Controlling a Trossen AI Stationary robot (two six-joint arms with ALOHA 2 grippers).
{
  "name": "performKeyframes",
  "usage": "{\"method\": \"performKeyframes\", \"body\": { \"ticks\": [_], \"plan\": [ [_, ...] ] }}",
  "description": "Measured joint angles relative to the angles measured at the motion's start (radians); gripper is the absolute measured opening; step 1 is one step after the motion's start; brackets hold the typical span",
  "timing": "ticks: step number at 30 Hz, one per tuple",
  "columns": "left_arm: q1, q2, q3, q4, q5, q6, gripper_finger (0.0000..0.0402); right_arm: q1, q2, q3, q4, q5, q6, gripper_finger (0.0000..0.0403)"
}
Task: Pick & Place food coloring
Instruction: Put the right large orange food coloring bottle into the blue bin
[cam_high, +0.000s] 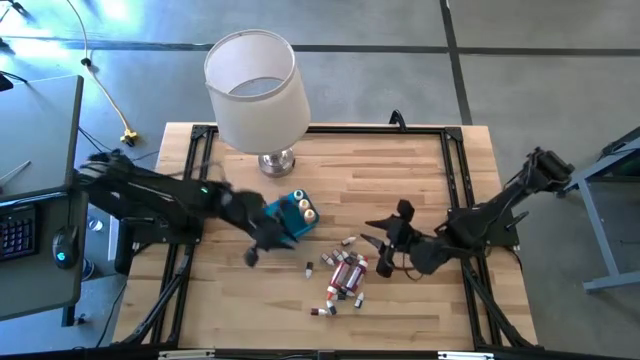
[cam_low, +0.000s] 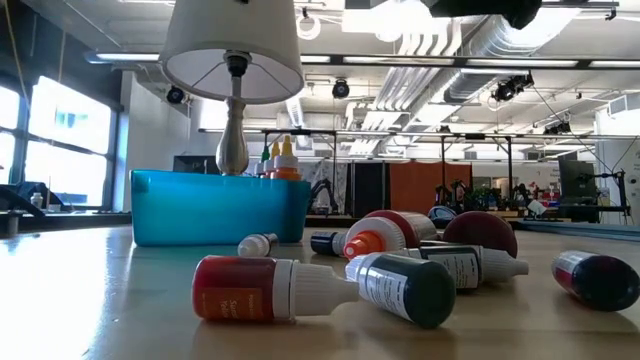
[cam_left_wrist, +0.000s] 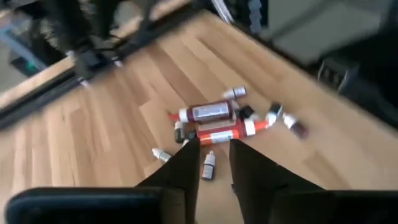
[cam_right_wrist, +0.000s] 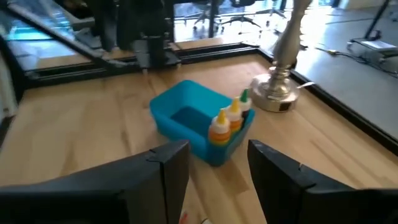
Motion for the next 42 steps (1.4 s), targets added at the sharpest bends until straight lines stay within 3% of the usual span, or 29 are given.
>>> {"method": "performKeyframes", "body": {
  "ticks": [7, 12, 17, 23, 29, 37, 42],
  "plan": [
    [-0.114, 0.335, 0.259, -0.194, -0.201, 0.168, 0.006, 0.07, 0.019, 0.0, 0.0, 0.029, -0.003, 0.0155],
    [-0.121, 0.542, 0.435, -0.291, -0.181, 0.202, 0.0085, 0.101, 0.017, 0.0, 0.013, 0.162, -0.041, 0.0156],
    [-0.128, 0.693, 0.556, -0.373, -0.148, 0.262, 0.0126, 0.132, 0.017, 0.0, 0.019, 0.159, -0.042, 0.0156],
    [-0.175, 0.763, 0.578, -0.355, -0.266, 0.571, 0.0159, 0.147, 0.016, 0.0, 0.029, 0.17, -0.088, 0.0156],
    [-0.213, 0.808, 0.576, -0.367, -0.286, 0.813, 0.0161, 0.145, 0.016, 0.0, 0.061, 0.169, -0.115, 0.0156],
    [-0.224, 0.889, 0.575, -0.262, -0.546, 1.179, 0.016, 0.146, 0.016, 0.0, 0.087, 0.157, -0.129, 0.0156],
    [-0.223, 0.906, 0.574, -0.227, -0.596, 1.388, 0.016, 0.152, 0.016, 0.0, 0.102, 0.157, -0.136, 0.0156]
  ]
}}
